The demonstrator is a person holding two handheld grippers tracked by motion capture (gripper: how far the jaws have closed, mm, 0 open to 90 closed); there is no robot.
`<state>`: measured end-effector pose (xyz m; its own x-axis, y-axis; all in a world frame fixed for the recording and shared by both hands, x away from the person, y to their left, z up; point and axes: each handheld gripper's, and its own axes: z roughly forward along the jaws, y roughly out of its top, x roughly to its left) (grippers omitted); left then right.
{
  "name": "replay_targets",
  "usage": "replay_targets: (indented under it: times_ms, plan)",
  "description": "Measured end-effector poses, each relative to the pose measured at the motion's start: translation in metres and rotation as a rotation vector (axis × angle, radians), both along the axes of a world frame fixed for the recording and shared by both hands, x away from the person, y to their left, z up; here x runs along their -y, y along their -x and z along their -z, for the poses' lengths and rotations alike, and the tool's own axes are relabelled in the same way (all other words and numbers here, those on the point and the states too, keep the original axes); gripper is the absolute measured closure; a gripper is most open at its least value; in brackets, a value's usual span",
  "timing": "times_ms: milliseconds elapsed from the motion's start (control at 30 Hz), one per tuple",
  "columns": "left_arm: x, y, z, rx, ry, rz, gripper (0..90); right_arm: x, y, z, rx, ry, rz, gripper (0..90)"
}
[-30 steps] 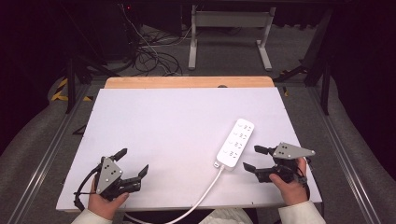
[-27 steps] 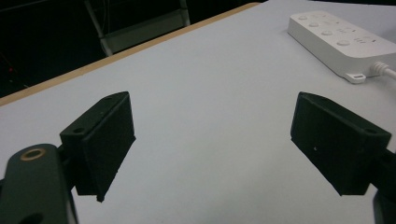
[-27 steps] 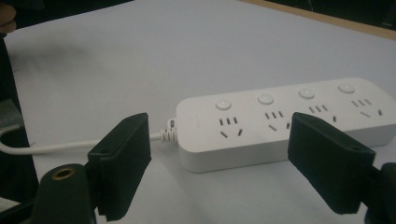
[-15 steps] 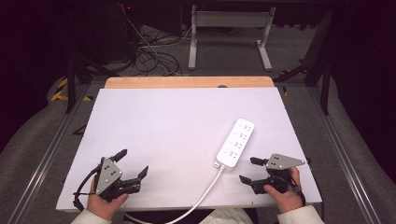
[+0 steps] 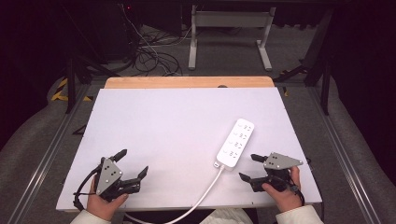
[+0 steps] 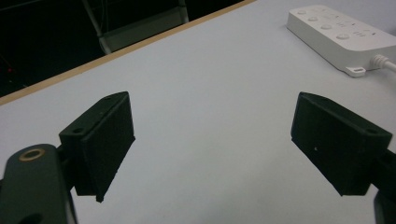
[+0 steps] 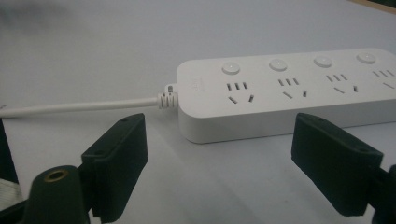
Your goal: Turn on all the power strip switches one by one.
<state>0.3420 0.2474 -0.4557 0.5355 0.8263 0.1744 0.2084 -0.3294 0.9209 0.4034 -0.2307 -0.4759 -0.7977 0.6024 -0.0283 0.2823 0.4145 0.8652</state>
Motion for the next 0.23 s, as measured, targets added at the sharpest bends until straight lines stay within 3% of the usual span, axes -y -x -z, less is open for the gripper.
replay_targets:
  times_ms: [67, 233]
  plan:
    - [-0.0006, -0.0001, -0.0013, -0.021, 0.006, 0.007, 14.4, 0.0013, -0.0005, -0.0001, -0.002, -0.007, 0.006, 18.8]
    - [-0.001, 0.0004, -0.0019, -0.021, 0.01, 0.007, 14.4, 0.0013, -0.0004, 0.0, -0.004, -0.009, -0.005, 20.2]
